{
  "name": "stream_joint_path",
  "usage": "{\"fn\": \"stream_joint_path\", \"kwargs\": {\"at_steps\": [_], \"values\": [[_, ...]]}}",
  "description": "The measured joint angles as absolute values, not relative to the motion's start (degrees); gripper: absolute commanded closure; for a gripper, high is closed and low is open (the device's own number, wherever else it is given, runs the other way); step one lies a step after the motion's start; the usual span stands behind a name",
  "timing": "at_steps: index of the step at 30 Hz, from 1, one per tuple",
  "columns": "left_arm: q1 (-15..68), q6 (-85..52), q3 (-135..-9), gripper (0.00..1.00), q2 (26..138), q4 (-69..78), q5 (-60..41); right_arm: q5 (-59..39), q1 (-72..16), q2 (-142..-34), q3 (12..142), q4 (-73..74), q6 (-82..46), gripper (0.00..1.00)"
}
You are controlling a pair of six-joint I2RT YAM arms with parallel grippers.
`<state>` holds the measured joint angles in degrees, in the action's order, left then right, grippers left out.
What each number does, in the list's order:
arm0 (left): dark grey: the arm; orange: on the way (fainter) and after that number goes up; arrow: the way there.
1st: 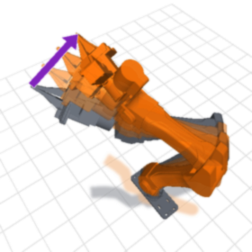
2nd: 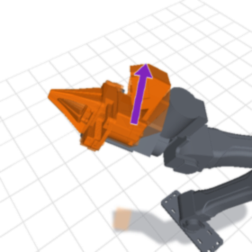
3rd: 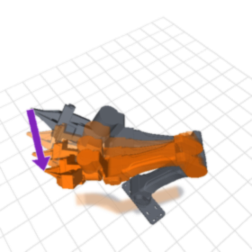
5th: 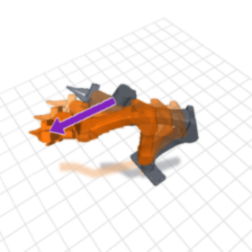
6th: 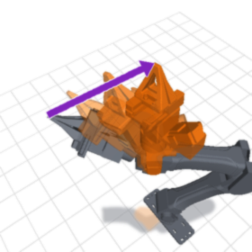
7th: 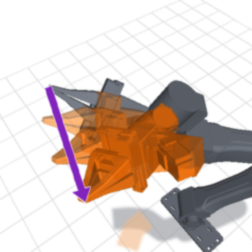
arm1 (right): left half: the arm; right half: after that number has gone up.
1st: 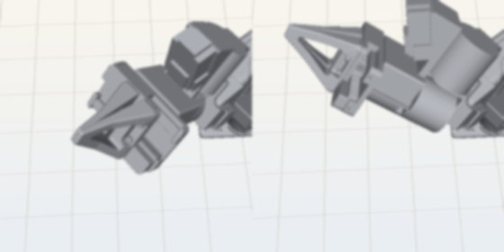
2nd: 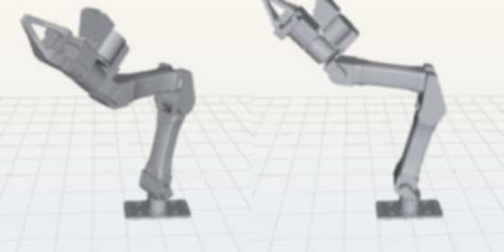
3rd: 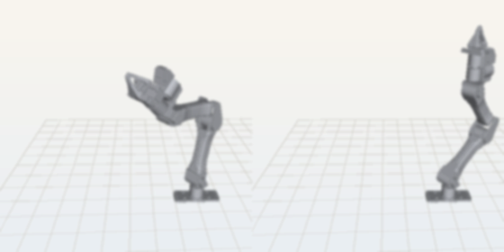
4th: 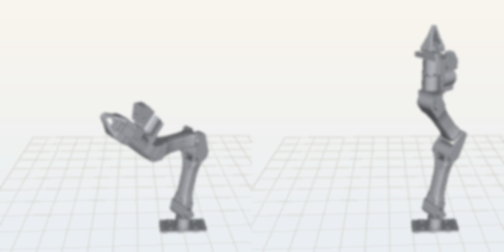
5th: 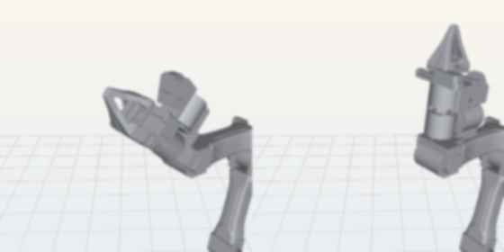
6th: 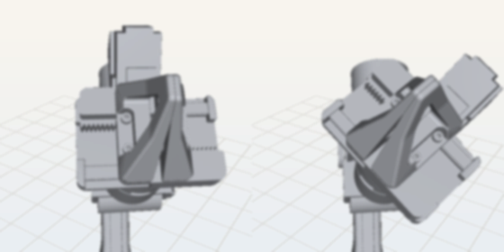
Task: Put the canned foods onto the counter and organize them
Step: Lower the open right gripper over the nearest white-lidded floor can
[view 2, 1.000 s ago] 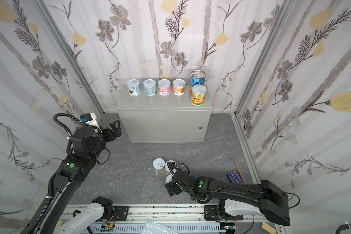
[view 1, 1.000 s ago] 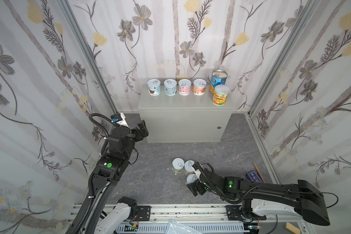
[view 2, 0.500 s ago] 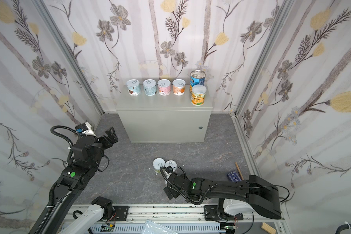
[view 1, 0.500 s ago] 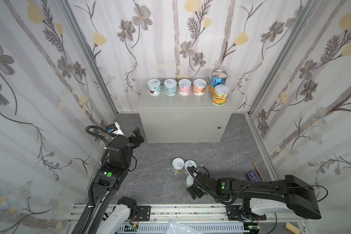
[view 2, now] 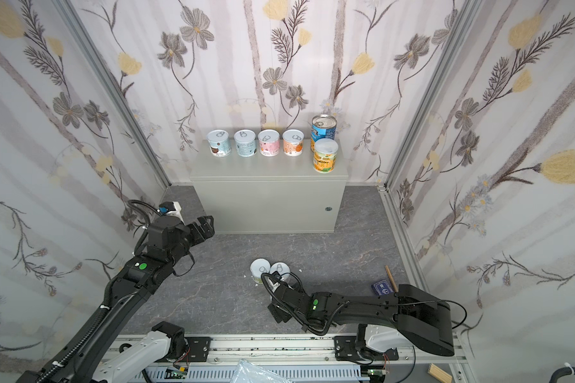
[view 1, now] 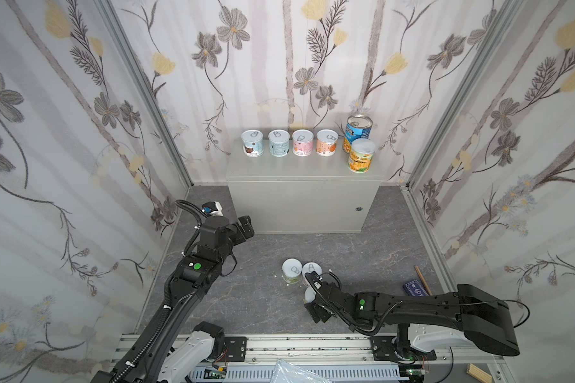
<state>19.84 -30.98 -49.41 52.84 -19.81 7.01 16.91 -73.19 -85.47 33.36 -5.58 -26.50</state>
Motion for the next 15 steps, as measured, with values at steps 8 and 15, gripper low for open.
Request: {"fn": "stream_joint_path", "kwargs": {"at_steps": [8,15], "values": [[21.6,-33.0,-46.5,0.00,51.5,-20.2,7.0,16.8,-72.3,-91.7,37.6,-7.0,-26.6,0.28],[21.8,-33.0,-46.0,0.00,53.3,-19.0,7.4,17.5,-71.0,-92.8,36.1,-0.8,-27.1,0.37]]}}
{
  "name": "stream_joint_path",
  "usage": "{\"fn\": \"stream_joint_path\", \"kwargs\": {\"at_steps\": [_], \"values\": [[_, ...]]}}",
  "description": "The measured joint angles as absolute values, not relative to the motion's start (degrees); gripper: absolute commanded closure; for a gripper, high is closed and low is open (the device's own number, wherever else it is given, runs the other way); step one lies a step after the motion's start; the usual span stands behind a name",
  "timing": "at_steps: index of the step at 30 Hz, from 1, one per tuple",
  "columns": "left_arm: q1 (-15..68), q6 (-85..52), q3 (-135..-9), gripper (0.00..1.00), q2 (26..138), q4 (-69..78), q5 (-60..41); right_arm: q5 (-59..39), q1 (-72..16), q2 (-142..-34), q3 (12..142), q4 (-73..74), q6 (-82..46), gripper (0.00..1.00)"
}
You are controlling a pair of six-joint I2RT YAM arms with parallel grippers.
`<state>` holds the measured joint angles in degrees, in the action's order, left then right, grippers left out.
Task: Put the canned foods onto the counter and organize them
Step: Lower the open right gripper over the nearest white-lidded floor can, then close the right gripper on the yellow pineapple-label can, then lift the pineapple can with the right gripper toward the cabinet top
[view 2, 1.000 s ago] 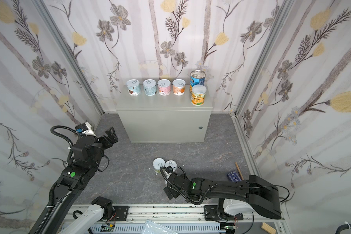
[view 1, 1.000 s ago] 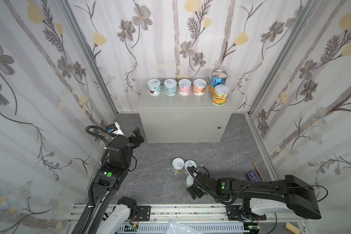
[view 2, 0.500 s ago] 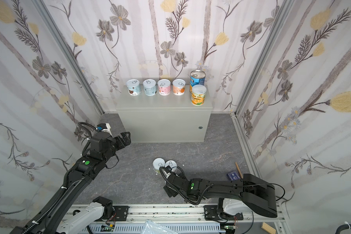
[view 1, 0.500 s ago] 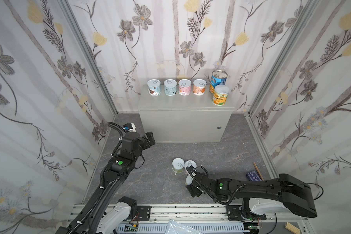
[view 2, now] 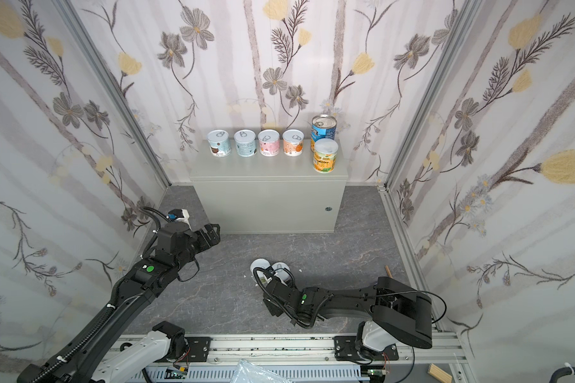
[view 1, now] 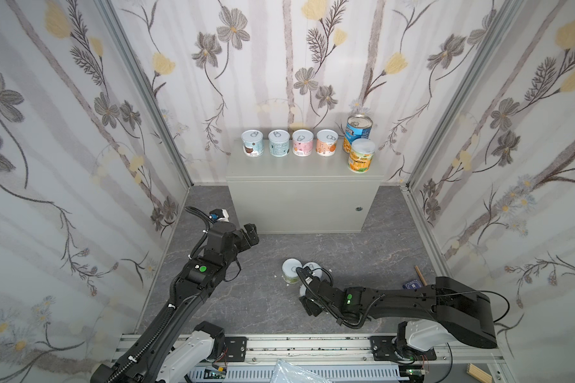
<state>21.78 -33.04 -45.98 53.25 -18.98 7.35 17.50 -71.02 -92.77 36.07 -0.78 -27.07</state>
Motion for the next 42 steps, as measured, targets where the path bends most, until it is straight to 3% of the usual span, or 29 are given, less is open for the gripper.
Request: {"fn": "stream_joint_path", "kwargs": {"at_steps": [25,42], "values": [[26.1,-34.3,-47.8,0.00,59.9,-11.7,6.0,14.9,-71.2,-84.3,29.6,0.1,-26.6,0.64],[31.1,-31.0,-52.0,0.00,65.4,-7.2,1.8,15.1,-66.3,-65.0,29.7,-3.4,-18.7,0.66]]}}
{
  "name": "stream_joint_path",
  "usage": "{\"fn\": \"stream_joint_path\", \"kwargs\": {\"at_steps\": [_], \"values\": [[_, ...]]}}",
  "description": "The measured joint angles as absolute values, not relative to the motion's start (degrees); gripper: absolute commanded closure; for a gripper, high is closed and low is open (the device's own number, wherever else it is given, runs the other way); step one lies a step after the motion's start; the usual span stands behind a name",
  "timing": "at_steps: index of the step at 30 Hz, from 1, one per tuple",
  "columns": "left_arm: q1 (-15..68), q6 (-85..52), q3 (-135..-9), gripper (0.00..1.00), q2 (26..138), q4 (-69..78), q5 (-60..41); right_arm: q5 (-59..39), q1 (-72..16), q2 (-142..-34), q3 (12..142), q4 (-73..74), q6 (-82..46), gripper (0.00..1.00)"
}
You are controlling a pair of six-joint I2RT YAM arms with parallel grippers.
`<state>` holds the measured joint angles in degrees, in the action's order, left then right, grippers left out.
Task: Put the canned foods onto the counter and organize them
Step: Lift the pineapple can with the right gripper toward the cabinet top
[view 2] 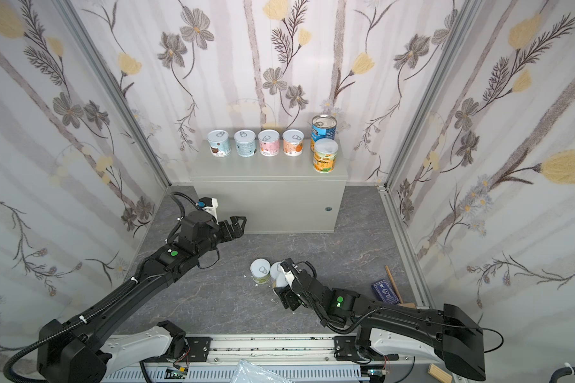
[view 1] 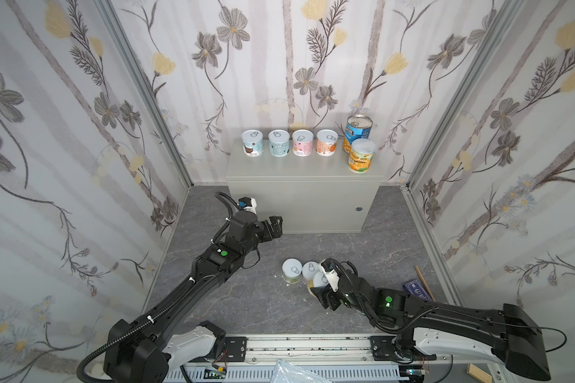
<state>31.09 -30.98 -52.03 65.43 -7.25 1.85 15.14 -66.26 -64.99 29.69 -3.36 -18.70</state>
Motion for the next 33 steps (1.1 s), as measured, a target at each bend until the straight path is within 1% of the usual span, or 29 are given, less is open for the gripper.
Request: {"fn": "stream_joint_path", "kwargs": {"at_steps": [5,9,16,22,29,33], "values": [[34.1,-28.0,-54.4,0.00,67.3,-6.2,2.1,14.7,-64.0,-60.9,32.0,-5.1,-17.2,0.65],[34.5,-26.2,-55.1,0.00,67.7,-4.8,3.6,14.9,-61.6,-58.7,35.0,-6.2,-15.9,0.67],[34.7,-25.4,-55.1,0.00,67.7,-1.1,7.4,14.6,-57.1,-58.6,41.7,-9.1,-13.7,0.67],[34.7,-25.5,-55.1,0.00,68.1,-0.6,8.6,10.3,-52.2,-62.0,50.9,-10.1,-10.7,0.67],[34.7,-25.7,-55.1,0.00,68.1,-0.4,10.4,5.7,-47.9,-69.5,62.8,-10.9,-7.3,0.68],[34.7,-25.7,-55.1,0.00,68.0,-0.4,11.2,3.2,-44.8,-73.7,70.3,-14.0,-4.8,0.67]]}}
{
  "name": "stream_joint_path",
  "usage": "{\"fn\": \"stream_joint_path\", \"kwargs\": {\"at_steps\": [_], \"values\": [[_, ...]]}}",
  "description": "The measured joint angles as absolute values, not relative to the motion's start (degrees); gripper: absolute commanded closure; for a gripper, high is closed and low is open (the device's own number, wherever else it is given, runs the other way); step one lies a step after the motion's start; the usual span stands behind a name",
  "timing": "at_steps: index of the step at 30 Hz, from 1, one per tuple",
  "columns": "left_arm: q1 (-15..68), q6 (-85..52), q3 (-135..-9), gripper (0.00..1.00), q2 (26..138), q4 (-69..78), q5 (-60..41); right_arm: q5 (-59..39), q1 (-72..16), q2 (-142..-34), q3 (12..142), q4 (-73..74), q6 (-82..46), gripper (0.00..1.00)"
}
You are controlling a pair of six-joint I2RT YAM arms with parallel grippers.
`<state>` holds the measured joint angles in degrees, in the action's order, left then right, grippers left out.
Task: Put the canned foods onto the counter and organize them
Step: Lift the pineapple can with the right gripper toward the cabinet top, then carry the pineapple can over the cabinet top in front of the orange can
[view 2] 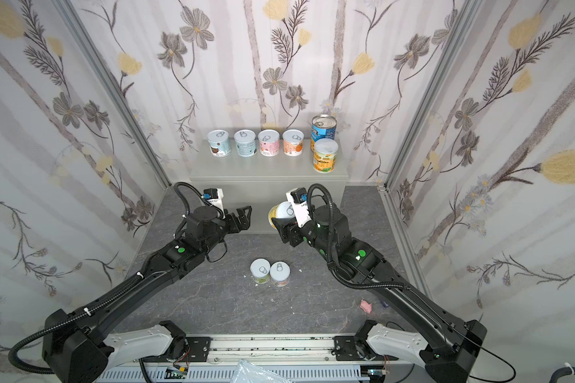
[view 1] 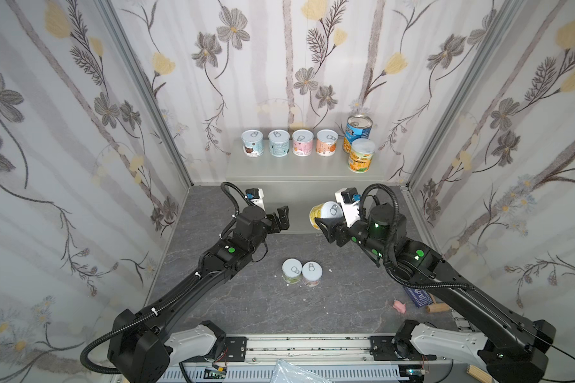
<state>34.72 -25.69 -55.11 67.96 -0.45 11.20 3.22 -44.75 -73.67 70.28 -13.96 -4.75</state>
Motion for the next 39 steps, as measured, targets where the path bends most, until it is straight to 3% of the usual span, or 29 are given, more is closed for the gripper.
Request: {"fn": "stream_joint_path", "kwargs": {"at_steps": [21,31,39], "values": [[34.7,-23.7,-52.9,0.00,65.7,0.0,10.2,7.9,-35.5,-100.0,112.6,-33.1,3.6,0.63],[34.7,-22.9,-56.0,0.00,70.5,-1.6,7.0,8.5,-33.6,-109.4,125.6,-36.6,5.2,0.61],[35.2,-22.3,-58.8,0.00,76.2,0.1,-1.2,7.1,-31.3,-114.5,132.1,-40.0,5.2,0.60]]}}
